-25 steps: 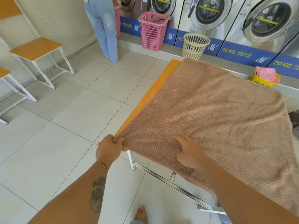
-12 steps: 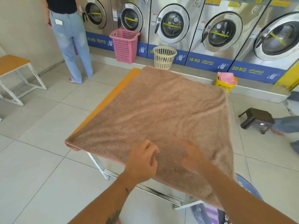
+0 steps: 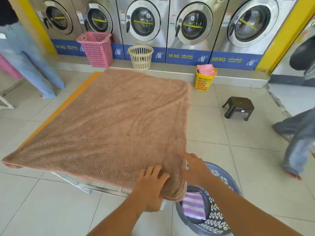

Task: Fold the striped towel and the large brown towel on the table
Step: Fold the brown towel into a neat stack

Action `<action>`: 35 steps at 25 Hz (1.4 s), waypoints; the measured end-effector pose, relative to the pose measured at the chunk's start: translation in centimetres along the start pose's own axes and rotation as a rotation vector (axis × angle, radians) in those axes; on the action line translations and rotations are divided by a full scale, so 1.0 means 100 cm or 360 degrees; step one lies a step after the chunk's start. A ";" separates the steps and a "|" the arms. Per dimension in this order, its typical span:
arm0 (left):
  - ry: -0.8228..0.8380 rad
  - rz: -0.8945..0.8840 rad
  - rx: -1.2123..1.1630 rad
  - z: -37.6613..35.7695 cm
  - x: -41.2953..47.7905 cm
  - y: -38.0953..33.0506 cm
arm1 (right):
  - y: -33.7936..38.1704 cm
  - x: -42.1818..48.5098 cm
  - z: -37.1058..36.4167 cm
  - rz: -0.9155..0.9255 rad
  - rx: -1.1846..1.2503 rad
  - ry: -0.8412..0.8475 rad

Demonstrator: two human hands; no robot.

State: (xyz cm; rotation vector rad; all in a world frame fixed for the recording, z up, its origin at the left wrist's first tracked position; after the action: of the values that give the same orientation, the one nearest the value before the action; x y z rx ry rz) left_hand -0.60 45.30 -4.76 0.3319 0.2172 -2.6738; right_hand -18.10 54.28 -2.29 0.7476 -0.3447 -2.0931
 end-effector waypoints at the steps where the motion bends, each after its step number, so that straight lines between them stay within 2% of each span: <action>1: 0.0054 -0.0036 0.0073 0.000 0.001 -0.002 | -0.004 0.001 -0.002 0.0014 0.0060 0.0013; 3: 0.0071 -0.0086 0.0175 -0.006 0.000 -0.011 | -0.009 0.000 -0.006 0.0039 0.0113 0.0033; 9: -0.0129 -0.0264 0.0256 -0.016 0.016 -0.051 | -0.032 -0.009 0.004 -0.0044 0.0060 -0.0023; 12: -0.0201 -0.0295 0.0093 -0.004 0.023 -0.051 | -0.040 -0.008 0.015 -0.0118 0.0053 -0.0067; 14: -0.0341 -0.0090 -0.0398 0.015 0.026 -0.040 | -0.039 -0.004 0.023 -0.0132 0.0052 -0.0099; 17: -0.0550 0.0449 -0.1058 0.061 0.033 -0.008 | -0.016 0.016 0.041 -0.0043 0.0004 -0.0157; 19: -0.0674 0.0619 -0.1243 0.098 0.032 0.017 | 0.014 0.033 0.053 0.0087 0.0000 -0.0207; 21: -0.0765 0.0645 -0.1309 0.132 0.027 0.041 | 0.050 0.054 0.065 0.0218 -0.0054 -0.0304; 25: -0.0635 0.0629 -0.1340 0.168 0.022 0.095 | 0.111 0.098 0.082 0.0390 -0.0214 -0.0411; 29: -0.0476 0.0545 -0.1171 0.185 0.033 0.125 | 0.138 0.132 0.088 0.0404 -0.0432 -0.0185; 35: -0.0636 0.0391 -0.1458 0.227 0.062 0.147 | 0.133 0.182 0.092 0.0440 -0.0457 -0.0038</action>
State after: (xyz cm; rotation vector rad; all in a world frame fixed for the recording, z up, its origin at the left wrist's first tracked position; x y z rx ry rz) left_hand -4.06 25.09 13.88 -0.4263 1.1174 -2.0612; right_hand -23.44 31.47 4.40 0.4757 -0.1447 -1.8396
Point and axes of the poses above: each hand's wrist, its own x-axis towards the middle knuckle, its own z-axis out of the back of the hand, y = z × x, the point moved 2 cm from there along x, towards the middle knuckle, and after that the axes turned 5 degrees about z, right-handed, at the moved point
